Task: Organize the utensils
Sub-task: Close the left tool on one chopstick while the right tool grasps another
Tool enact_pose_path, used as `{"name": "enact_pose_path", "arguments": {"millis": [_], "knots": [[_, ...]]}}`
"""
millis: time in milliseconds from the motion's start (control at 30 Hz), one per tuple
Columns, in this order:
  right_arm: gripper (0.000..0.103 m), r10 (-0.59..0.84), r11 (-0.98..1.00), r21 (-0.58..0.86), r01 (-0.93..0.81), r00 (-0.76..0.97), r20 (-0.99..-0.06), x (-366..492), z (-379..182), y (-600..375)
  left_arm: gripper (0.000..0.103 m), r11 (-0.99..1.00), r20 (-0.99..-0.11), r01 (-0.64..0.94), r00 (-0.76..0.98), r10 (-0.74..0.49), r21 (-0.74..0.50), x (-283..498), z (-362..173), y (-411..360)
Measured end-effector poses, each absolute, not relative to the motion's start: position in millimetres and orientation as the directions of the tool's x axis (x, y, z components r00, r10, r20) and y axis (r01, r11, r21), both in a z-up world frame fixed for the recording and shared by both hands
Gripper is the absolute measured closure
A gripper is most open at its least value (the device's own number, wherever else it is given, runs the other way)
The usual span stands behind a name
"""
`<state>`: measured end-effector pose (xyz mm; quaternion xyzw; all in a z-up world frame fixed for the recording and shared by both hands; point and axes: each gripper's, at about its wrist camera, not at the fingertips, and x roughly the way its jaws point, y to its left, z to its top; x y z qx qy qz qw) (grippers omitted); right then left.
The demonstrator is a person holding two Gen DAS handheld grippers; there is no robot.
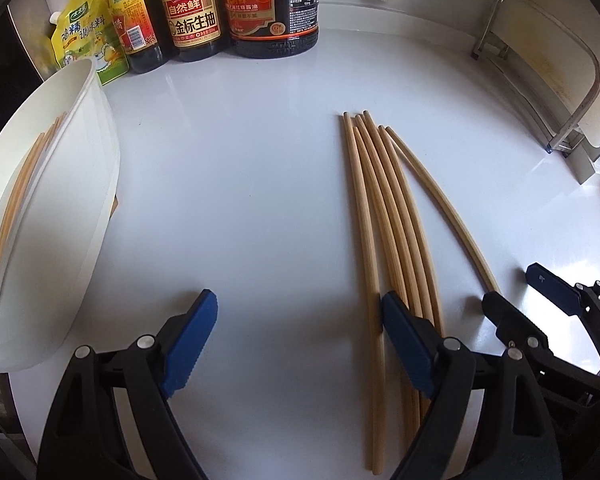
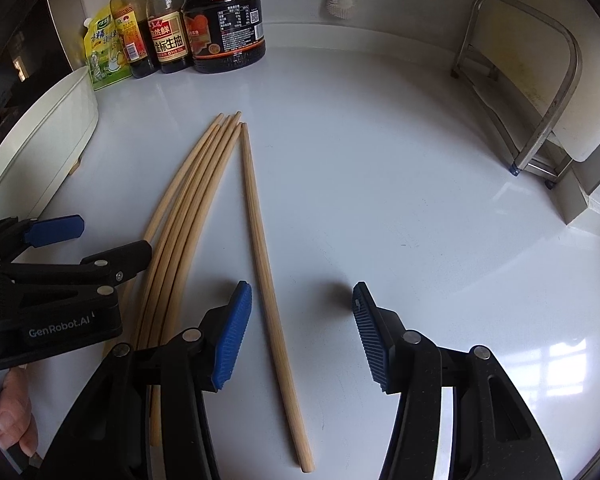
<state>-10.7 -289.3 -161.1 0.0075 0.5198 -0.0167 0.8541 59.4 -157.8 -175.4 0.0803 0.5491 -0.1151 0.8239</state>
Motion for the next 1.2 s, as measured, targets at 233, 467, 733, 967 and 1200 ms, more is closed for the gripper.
{"name": "enact_pose_path", "arguments": {"millis": [233, 467, 733, 967, 1200], "knots": [[0.075, 0.003, 1.000, -0.003, -0.010, 0.467, -0.884, -9.7, -160.5, -281.1, 0.068, 0.943, -0.918, 0.332, 0.377, -0.127, 0.006, 55.9, -168.7, -170.1], [0.097, 0.041, 0.999, 0.051, 0.010, 0.451, -0.892, -5.7, -158.9, -283.0, 0.096, 0.930, -0.929, 0.366, 0.330, -0.168, -0.038, 51.4, -166.6, -171.7], [0.097, 0.069, 0.989, 0.123, 0.082, 0.477, -0.876, -13.7, -128.8, -286.9, 0.096, 0.924, -0.913, 0.375, 0.346, -0.217, -0.078, 50.1, -134.2, -153.3], [0.097, 0.091, 0.984, 0.159, 0.077, 0.553, -0.828, -8.3, -72.0, -263.1, 0.096, 0.913, -0.859, 0.397, 0.431, -0.277, -0.095, 54.5, -74.2, -122.1], [0.097, 0.154, 0.982, 0.190, -0.005, 0.610, -0.777, 22.2, -34.2, -205.5, 0.096, 0.939, -0.820, 0.334, 0.516, -0.249, -0.075, 72.7, -37.5, -50.4]]}}
